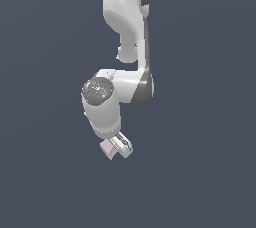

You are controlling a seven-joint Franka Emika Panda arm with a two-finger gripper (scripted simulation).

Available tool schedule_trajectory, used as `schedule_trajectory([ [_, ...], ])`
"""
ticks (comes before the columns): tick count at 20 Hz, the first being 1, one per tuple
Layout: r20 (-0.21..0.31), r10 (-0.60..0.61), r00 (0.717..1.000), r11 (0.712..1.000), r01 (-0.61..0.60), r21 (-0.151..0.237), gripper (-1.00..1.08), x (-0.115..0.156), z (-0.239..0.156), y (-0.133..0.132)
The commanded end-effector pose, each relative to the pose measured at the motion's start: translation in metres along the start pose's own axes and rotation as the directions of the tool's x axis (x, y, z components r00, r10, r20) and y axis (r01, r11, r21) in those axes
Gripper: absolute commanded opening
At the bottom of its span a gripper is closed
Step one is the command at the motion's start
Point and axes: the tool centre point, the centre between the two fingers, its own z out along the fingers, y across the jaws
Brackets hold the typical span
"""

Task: Pick up the object and move it to a goal position.

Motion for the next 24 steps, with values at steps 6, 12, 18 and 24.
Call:
schedule_trajectory([
  [6, 0.000, 0.008, 1.000, 1.000, -0.008, 0.000, 1.00, 0.001, 0.005, 0.000],
  [12, -0.001, 0.011, 1.000, 1.000, -0.011, 0.000, 1.00, 0.001, 0.035, 0.000],
  [18, -0.001, 0.012, 1.000, 1.000, -0.012, 0.000, 1.00, 0.001, 0.053, 0.000],
  [24, -0.001, 0.012, 1.000, 1.000, -0.012, 0.000, -1.00, 0.002, 0.051, -0.001],
])
